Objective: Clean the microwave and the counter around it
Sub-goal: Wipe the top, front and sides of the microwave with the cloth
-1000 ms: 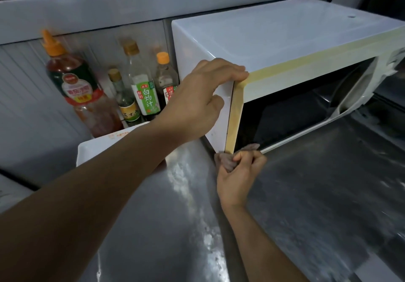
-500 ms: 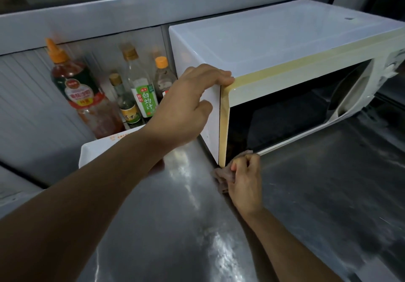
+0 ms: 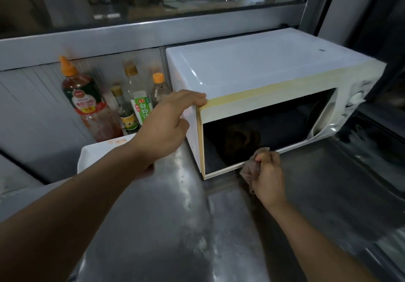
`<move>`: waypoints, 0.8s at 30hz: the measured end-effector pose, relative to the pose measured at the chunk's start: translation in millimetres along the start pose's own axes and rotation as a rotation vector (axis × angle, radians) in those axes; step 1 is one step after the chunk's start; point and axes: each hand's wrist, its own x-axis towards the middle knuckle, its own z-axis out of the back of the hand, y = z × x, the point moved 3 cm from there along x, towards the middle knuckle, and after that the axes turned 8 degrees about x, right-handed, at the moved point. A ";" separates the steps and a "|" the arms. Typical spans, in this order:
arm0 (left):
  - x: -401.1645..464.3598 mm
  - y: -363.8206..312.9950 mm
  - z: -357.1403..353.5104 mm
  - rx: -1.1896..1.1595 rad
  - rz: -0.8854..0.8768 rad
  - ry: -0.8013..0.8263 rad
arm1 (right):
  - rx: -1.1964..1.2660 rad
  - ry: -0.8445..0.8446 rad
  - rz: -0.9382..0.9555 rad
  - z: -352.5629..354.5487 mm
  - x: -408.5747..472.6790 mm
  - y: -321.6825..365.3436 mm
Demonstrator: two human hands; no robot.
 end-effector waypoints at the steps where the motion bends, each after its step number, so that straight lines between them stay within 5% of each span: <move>1: -2.1 -1.8 -0.1 0.020 0.008 0.022 | -0.085 0.052 0.099 8.3 -0.5 8.8; 3: -6.3 -5.6 -0.3 0.083 0.028 0.064 | -0.218 0.030 0.162 22.4 -2.8 28.7; 8: -7.8 -27.9 14.2 0.174 0.095 0.103 | 0.028 0.066 0.123 60.7 -11.4 71.8; 24: -59.2 -28.4 91.1 0.318 0.250 0.174 | -0.022 -0.011 0.409 102.8 -9.5 207.5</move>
